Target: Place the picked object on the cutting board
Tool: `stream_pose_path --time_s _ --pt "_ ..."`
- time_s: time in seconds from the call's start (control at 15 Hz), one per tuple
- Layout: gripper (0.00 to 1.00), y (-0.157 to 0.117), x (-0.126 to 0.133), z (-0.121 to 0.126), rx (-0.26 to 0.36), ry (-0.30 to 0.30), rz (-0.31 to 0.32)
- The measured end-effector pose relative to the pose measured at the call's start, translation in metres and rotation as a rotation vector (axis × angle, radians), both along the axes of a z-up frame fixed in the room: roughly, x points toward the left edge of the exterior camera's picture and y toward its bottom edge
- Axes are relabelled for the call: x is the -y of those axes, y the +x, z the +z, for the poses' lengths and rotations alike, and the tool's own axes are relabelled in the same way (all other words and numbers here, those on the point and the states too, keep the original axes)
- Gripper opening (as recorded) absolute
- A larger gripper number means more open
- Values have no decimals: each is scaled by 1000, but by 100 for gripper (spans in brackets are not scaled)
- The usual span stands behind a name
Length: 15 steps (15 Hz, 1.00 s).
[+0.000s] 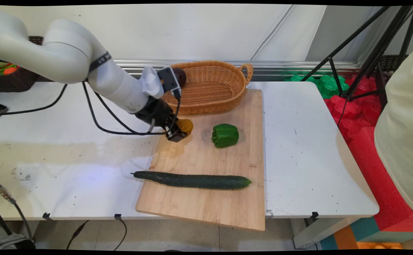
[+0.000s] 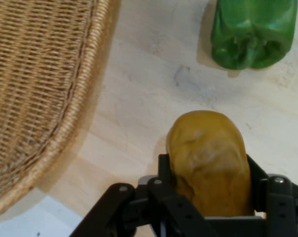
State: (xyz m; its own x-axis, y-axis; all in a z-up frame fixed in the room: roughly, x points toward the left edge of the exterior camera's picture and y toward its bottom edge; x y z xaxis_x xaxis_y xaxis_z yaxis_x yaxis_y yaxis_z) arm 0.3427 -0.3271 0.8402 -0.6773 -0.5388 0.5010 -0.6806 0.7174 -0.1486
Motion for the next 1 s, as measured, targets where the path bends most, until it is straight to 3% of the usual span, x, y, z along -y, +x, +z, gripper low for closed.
stream_pose_path --time_s 0.67,0.73,1.0 --pt "0 -19 9 -28 5 23 -60" --pt "100 -20 8 -29 5 23 -64" --pt "100 -21 3 -27 3 18 -82"
